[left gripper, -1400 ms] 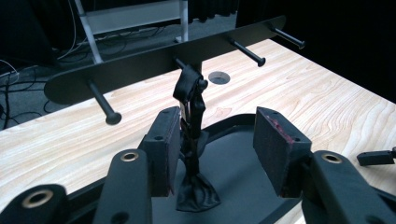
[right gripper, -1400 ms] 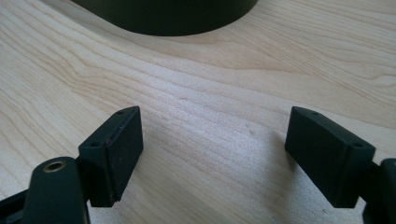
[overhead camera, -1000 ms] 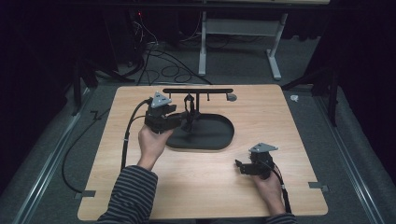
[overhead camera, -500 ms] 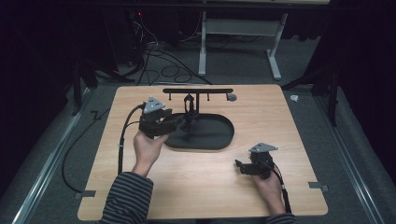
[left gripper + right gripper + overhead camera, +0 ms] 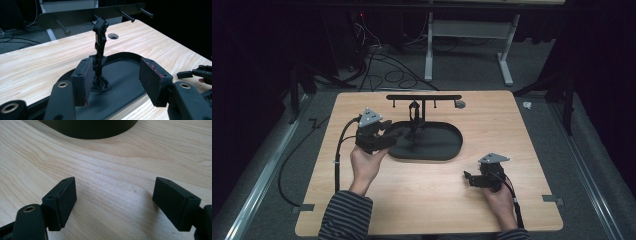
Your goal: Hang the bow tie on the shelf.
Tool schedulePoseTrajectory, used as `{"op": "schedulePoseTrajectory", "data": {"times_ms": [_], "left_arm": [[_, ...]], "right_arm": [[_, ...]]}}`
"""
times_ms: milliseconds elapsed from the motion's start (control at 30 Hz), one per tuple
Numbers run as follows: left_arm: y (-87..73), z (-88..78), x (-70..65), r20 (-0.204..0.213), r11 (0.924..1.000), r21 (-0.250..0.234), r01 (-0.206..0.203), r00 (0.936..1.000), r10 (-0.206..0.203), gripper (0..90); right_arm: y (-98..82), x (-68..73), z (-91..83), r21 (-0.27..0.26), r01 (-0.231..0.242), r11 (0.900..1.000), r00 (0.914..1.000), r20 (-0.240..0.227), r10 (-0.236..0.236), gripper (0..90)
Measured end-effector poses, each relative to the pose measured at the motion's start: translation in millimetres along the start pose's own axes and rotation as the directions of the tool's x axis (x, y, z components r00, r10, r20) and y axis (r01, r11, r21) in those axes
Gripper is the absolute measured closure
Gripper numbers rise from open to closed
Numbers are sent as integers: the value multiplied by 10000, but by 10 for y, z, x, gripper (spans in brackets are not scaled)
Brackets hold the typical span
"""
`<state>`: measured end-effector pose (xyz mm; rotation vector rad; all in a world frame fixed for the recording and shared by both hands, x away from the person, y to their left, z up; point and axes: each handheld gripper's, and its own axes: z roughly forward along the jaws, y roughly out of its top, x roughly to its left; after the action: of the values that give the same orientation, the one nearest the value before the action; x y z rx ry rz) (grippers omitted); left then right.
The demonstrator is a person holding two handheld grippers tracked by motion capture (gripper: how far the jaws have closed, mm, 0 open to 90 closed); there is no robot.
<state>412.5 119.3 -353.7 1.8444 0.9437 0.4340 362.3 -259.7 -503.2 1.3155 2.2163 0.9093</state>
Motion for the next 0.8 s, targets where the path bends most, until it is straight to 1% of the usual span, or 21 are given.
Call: {"op": "schedulePoseTrajectory", "data": {"times_ms": [133, 333, 533, 600, 800], "left_arm": [[-36, -30, 30, -38, 9999, 3, 125, 9999, -125, 451], [-65, -70, 40, -84, 9998, -55, 171, 9998, -171, 449], [-112, -106, 55, -42, 9989, -246, 407, 9992, -409, 448], [-136, -132, 56, -49, 9983, -337, 470, 9989, -472, 447], [-227, -238, 109, -177, 9973, -338, 655, 9977, -662, 445]], "right_arm": [[0, 1, 0, 0, -9, 10000, 10000, 1, 9, 205], [0, 1, 0, 2, -14, 10000, 10000, 1, 14, 205], [0, 1, 0, 0, -18, 10000, 10000, -1, 18, 205], [0, 2, 0, 3, -23, 10000, 10000, 0, 23, 205], [0, 2, 0, 3, -25, 10000, 10000, 0, 25, 205]]}}
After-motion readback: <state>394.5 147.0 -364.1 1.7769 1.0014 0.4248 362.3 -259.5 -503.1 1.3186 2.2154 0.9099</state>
